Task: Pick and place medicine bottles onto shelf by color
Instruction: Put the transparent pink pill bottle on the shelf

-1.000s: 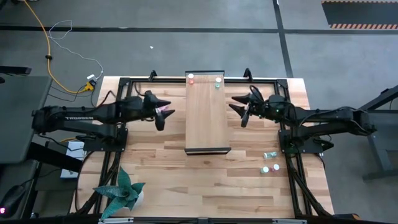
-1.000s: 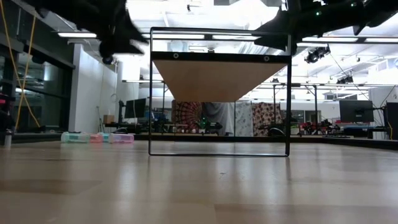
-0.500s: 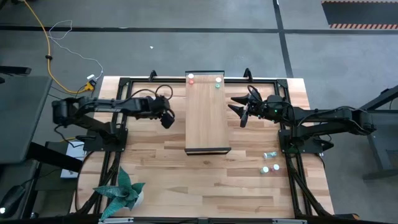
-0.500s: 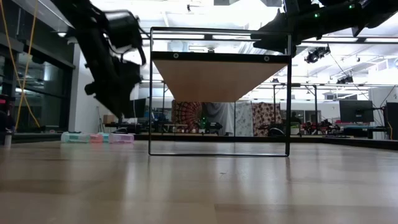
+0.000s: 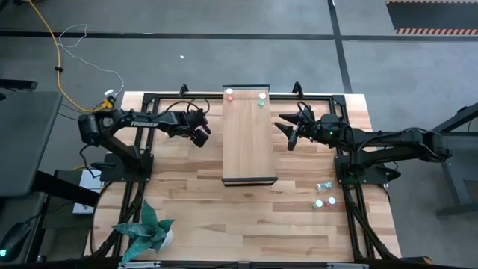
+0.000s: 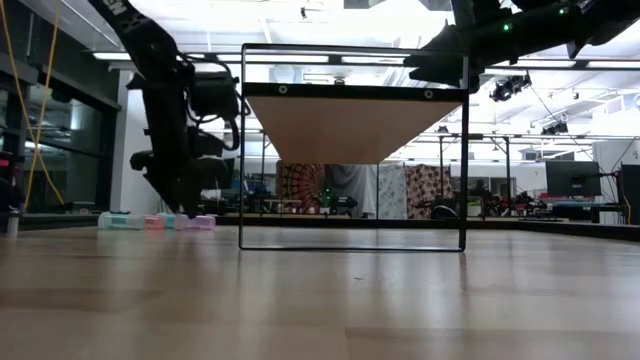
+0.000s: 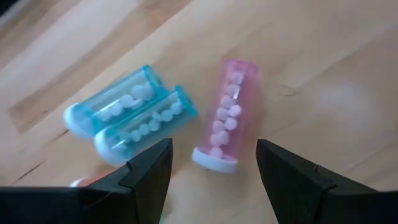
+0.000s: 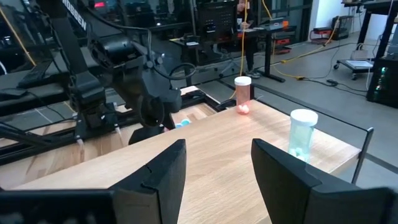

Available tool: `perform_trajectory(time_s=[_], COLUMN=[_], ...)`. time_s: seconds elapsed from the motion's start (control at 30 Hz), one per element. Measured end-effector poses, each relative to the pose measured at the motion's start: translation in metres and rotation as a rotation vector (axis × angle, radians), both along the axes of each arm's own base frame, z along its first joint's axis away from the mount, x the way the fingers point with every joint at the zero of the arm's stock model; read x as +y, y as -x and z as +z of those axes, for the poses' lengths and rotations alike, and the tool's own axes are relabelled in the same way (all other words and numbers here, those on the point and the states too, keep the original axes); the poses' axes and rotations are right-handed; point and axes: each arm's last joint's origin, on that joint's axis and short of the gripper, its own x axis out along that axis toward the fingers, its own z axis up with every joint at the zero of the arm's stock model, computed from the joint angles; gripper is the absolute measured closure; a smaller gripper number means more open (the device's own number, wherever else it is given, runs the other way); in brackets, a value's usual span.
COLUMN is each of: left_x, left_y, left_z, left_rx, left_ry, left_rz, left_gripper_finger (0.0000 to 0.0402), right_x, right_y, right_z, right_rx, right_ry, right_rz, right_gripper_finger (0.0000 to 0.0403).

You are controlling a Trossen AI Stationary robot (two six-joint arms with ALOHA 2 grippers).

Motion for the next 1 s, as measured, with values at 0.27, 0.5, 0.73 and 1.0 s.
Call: perform_trajectory(time_s=[0.27, 0.5, 0.73, 1.0], left_x=[0.003, 0.003, 0.003, 0.002], left_y=[-0.005, -0.005, -0.004, -0.003], left_z=[-0.011, -0.012, -0.012, -0.009], left_rx=[0.004, 0.013, 0.018, 0.025], left_ry=[0.038, 0.039, 0.038, 0.039], left_rz=[-0.043, -0.049, -0.059, -0.074], left_gripper_finger=[0.0179, 0.0215, 0.0286, 0.0314], right_x=[0.0, 0.0, 0.0, 0.0], right_y=[0.0, 0.0, 0.0, 0.0], right_z=[0.0, 0.0, 0.0, 0.0], right_rx=[-0.002, -0.003, -0.003, -0.003], right_ry=[-0.007, -0.007, -0.007, -0.007], right_rz=[-0.004, -0.004, -0.004, -0.004], right_gripper_finger=[0.0229, 0.0229, 0.0229, 0.0229])
